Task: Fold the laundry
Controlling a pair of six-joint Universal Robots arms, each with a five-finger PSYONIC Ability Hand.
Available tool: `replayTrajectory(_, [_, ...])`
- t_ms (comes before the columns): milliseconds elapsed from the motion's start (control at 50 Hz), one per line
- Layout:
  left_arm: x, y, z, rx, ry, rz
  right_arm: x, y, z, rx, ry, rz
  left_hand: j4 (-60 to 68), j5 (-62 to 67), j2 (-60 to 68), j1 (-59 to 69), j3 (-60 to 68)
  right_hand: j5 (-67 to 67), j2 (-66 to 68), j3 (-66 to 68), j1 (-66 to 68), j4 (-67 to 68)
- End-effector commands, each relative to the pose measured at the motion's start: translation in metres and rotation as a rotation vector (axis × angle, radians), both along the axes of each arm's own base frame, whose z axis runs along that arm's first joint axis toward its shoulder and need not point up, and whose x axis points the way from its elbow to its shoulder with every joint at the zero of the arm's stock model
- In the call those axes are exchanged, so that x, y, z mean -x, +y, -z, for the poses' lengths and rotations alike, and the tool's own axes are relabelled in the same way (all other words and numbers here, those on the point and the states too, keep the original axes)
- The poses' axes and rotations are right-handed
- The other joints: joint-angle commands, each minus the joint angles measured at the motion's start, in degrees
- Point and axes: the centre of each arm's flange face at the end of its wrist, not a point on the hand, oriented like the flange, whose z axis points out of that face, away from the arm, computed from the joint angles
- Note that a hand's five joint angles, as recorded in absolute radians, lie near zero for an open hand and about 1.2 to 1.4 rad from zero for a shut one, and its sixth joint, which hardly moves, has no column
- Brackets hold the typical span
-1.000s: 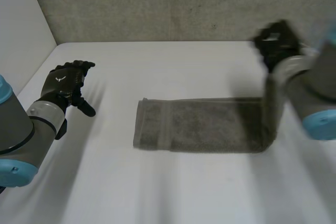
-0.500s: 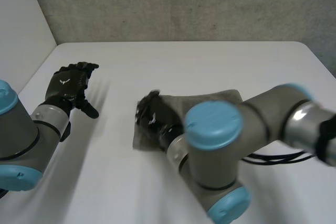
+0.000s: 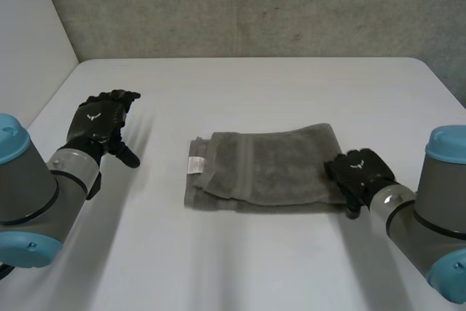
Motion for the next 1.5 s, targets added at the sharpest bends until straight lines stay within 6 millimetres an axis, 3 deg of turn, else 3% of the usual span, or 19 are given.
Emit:
replayTrajectory(20, [0.0,0.0,0.001,-0.003,-0.001,0.001,0.007,-0.014,0.002,0.077,0.058,0.008,0.5,-1.9,0.5,0.0,0.4,35.7,34.8,35.3,35.5,36.5])
replayTrajectory(120, [0.002,0.001,0.001,-0.003,-0.001,0.004,0.002,-0.028,-0.026,0.247,0.074,0.016,0.5,-1.9,0.5,0.0,0.4,35.8,34.9,35.4,35.5,36.6])
replayTrajectory(180, [0.002,0.002,0.002,-0.006,-0.002,0.006,-0.019,-0.024,-0.047,0.341,0.081,-0.044,0.5,-1.9,0.5,0.0,0.4,35.8,34.9,35.4,35.5,36.6])
replayTrajectory(260, [0.004,0.003,0.003,-0.008,-0.001,0.012,-0.087,0.015,-0.071,0.449,0.035,-0.251,0.5,-1.9,0.5,0.0,0.4,35.8,34.9,35.4,35.5,36.6])
replayTrajectory(300, [0.005,0.004,0.003,-0.007,-0.002,0.015,-0.107,0.026,-0.074,0.468,0.024,-0.311,0.5,-1.9,0.5,0.0,0.4,35.8,34.9,35.4,35.5,36.6])
replayTrajectory(380, [0.005,0.004,0.002,-0.006,-0.002,0.017,-0.139,0.049,-0.071,0.478,0.027,-0.435,0.5,-1.9,0.5,0.0,0.4,35.8,34.9,35.4,35.5,36.6])
replayTrajectory(420, [0.005,0.005,0.003,-0.01,-0.003,0.015,-0.169,0.078,-0.056,0.45,0.043,-0.576,0.5,-1.9,0.5,0.0,0.4,35.8,34.9,35.4,35.5,36.6])
replayTrajectory(520, [0.005,0.005,0.001,-0.002,0.001,0.015,-0.19,0.109,-0.025,0.353,0.094,-0.731,0.5,-1.9,0.5,0.0,0.4,35.8,34.9,35.4,35.5,36.6])
replayTrajectory(580, [0.005,0.006,-0.001,0.007,0.005,0.016,-0.19,0.109,-0.012,0.305,0.13,-0.718,0.5,-1.9,0.5,0.0,0.4,32.7,31.7,32.3,32.4,33.5])
replayTrajectory(600, [0.005,0.005,-0.002,0.011,0.006,0.016,-0.188,0.106,-0.013,0.306,0.142,-0.684,0.5,-1.9,0.5,0.0,0.4,3.3,2.4,2.9,3.1,4.1])
replayTrajectory(620, [0.005,0.005,-0.002,0.011,0.006,0.016,-0.188,0.106,-0.013,0.306,0.142,-0.684,0.5,-1.9,0.5,0.0,0.4,3.1,2.1,2.6,2.8,3.8])
replayTrajectory(640, [0.005,0.006,-0.002,0.011,0.009,0.017,-0.184,0.103,-0.017,0.311,0.155,-0.641,0.5,-1.9,0.5,0.0,0.4,-16.9,-17.9,-17.4,-17.2,-16.1])
replayTrajectory(700, [0.01,0.008,-0.006,0.02,0.016,0.032,-0.176,0.095,-0.036,0.337,0.129,-0.538,0.5,-1.9,0.5,0.0,0.4,-34.2,-35.1,-34.6,-34.5,-33.4])
replayTrajectory(860, [0.04,0.021,-0.027,0.073,0.044,0.121,-0.146,0.076,-0.083,0.282,-0.147,-0.359,0.5,-1.9,0.5,0.0,0.4,-34.2,-35.1,-34.6,-34.5,-33.4])
replayTrajectory(1000, [0.064,0.031,-0.042,0.035,0.112,0.186,-0.12,0.049,-0.098,0.191,-0.327,-0.247,0.5,-1.9,0.5,0.0,0.4,-34.2,-35.1,-34.6,-34.5,-33.4])
replayTrajectory(1160, [0.093,0.037,0.007,-0.187,0.104,0.239,-0.106,0.018,-0.078,0.048,-0.423,-0.198,0.7,-1.7,0.7,0.2,0.6,-34.2,-35.1,-34.6,-34.5,-33.4])
replayTrajectory(1360, [0.094,0.038,0.049,-0.283,0.049,0.23,-0.109,-0.002,0.003,-0.155,-0.372,-0.161,0.5,-1.9,0.5,0.0,0.4,-34.2,-35.1,-34.6,-34.5,-33.4])
replayTrajectory(1440, [0.093,0.039,0.046,-0.283,0.048,0.228,-0.109,-0.003,0.0,-0.161,-0.369,-0.158,0.5,-1.9,0.5,0.0,0.4,-34.2,-35.1,-34.6,-34.5,-33.4])
replayTrajectory(1500, [0.093,0.039,0.027,-0.24,0.068,0.236,-0.104,-0.007,-0.023,-0.127,-0.387,-0.148,0.5,-1.9,0.5,0.0,0.4,-34.2,-35.1,-34.6,-34.5,-33.4])
